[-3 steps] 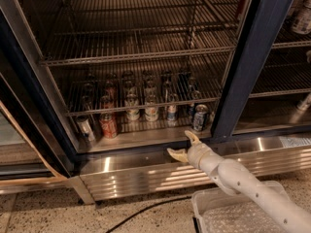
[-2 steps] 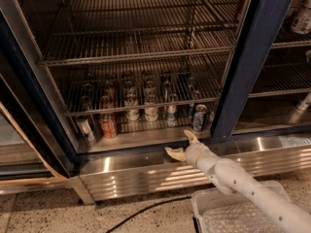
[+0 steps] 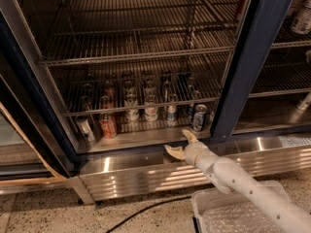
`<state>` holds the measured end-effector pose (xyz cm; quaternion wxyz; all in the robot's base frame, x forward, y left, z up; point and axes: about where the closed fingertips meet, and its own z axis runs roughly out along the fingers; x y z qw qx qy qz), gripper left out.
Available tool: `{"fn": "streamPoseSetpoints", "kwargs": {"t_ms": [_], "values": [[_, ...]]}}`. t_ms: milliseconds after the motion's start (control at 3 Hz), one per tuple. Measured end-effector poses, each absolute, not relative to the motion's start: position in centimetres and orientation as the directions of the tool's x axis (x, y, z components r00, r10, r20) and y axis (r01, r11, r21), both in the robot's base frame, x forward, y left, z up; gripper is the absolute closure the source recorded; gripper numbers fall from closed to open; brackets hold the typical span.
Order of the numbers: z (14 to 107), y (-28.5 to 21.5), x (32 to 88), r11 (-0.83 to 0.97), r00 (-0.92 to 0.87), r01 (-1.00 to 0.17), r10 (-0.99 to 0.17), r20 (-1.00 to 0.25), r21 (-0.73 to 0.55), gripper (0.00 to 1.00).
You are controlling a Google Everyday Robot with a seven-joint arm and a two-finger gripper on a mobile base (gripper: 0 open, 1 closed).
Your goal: Pick redbull can from bottom shelf of fridge
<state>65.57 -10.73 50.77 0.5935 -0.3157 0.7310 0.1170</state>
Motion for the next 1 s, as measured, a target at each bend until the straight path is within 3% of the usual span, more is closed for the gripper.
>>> {"fn": "streamPoseSetpoints", "kwargs": {"t_ms": [333,1000], "values": [[51.5,-10.7,67.1,0.798,-0.092,-0.572,-0.292,-0.952,-0.189,0.30],[54.1,-9.7,69.7,0.825,-0.059,-0.533,-0.258,-0.964,-0.188,0.32]]}}
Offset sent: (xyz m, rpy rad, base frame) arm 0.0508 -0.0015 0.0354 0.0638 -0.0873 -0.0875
